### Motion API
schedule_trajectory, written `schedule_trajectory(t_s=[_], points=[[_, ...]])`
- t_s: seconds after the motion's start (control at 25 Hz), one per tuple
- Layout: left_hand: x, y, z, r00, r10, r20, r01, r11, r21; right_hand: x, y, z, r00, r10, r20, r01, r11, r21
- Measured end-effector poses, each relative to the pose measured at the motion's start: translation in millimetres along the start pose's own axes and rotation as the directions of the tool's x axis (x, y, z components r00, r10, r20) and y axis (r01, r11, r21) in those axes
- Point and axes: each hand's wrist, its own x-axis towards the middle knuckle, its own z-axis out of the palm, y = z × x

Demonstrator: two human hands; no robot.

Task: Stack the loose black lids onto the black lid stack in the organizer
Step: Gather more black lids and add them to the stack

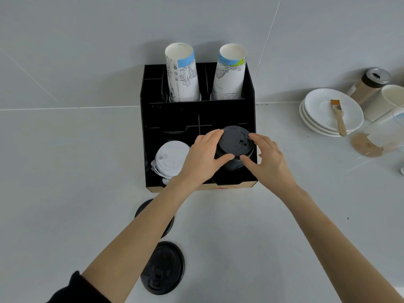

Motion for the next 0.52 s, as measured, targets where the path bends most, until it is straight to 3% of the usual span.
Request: schedule_trajectory(t_s=[0.52], points=[[-17.1, -6.0, -14.6, 0.999, -0.019, 0.027, 0.020, 0.999, -0.050, -11.8, -14.5, -5.4, 0.998, -0.026, -0.049, 0.025, 0.999, -0.022]])
